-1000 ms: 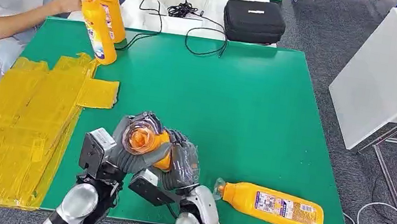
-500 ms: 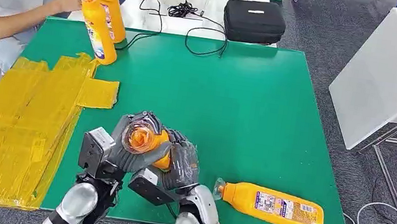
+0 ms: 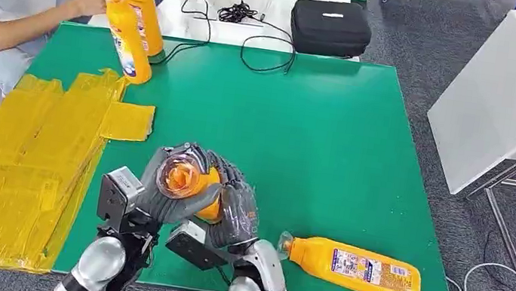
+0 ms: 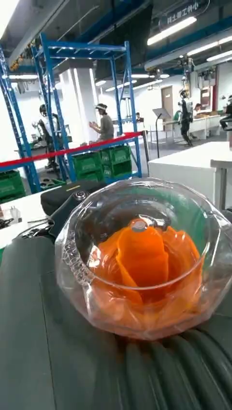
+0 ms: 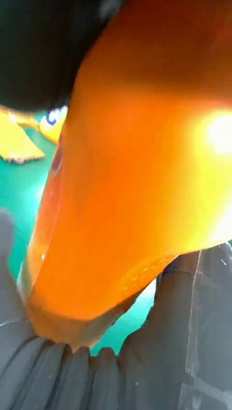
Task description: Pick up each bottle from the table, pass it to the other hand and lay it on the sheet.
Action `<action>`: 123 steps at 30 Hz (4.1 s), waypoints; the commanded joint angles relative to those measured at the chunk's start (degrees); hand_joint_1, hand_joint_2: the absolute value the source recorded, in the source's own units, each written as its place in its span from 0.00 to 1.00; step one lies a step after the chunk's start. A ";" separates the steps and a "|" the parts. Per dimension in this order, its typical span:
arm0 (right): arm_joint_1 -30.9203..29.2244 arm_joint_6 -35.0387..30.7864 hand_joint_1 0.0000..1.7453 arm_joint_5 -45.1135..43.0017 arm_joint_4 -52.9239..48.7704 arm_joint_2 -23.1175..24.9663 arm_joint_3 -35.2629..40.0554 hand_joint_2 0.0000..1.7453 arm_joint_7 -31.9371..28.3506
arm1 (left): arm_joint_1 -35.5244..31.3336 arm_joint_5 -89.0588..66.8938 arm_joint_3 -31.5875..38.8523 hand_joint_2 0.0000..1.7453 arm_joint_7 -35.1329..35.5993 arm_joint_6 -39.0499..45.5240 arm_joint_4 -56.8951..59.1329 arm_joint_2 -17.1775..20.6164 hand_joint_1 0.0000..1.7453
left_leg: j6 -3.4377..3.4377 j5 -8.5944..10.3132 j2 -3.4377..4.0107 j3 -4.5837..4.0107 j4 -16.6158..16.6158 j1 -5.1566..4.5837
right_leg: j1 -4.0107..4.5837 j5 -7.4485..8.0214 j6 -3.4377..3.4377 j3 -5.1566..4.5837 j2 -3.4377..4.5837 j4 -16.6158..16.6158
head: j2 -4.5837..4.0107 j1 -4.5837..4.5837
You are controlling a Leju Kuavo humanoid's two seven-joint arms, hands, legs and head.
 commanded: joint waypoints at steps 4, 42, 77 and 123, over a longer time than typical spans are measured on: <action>0.51 -0.33 0.00 -1.18 -7.39 -2.44 0.83 1.00 -0.68 | -0.59 0.36 1.25 1.00 -0.61 0.92 -0.14 0.65 1.00 | -0.04 -0.09 0.01 0.24 -0.01 0.04 | 0.05 -0.08 -0.05 0.25 -0.05 -0.02 | 0.00 -0.02; 10.52 2.07 0.00 -1.13 -41.52 -12.71 -9.10 1.00 -0.20 | -7.40 -68.05 25.79 1.00 11.46 32.31 10.15 2.31 1.00 | -0.01 0.02 -0.12 0.08 -0.03 -0.02 | 0.00 -0.02 -0.01 0.11 -0.14 -0.04 | 0.00 0.00; 10.78 10.20 0.00 -2.83 -36.46 -14.67 -12.50 1.00 -1.66 | -27.34 -90.15 15.07 1.00 31.62 18.90 69.38 9.12 1.00 | -0.05 -0.08 0.14 0.35 -0.05 0.04 | 0.06 -0.03 -0.07 0.30 0.07 -0.05 | 0.00 0.00; 31.25 16.72 0.00 7.91 -47.21 -31.99 -21.37 1.00 6.41 | 7.79 -4.70 26.49 1.00 -2.53 -1.39 -6.52 3.88 0.00 | 0.06 -0.33 0.05 0.31 0.00 -0.09 | -0.10 -0.28 0.04 0.31 -0.01 -0.02 | 0.00 -0.02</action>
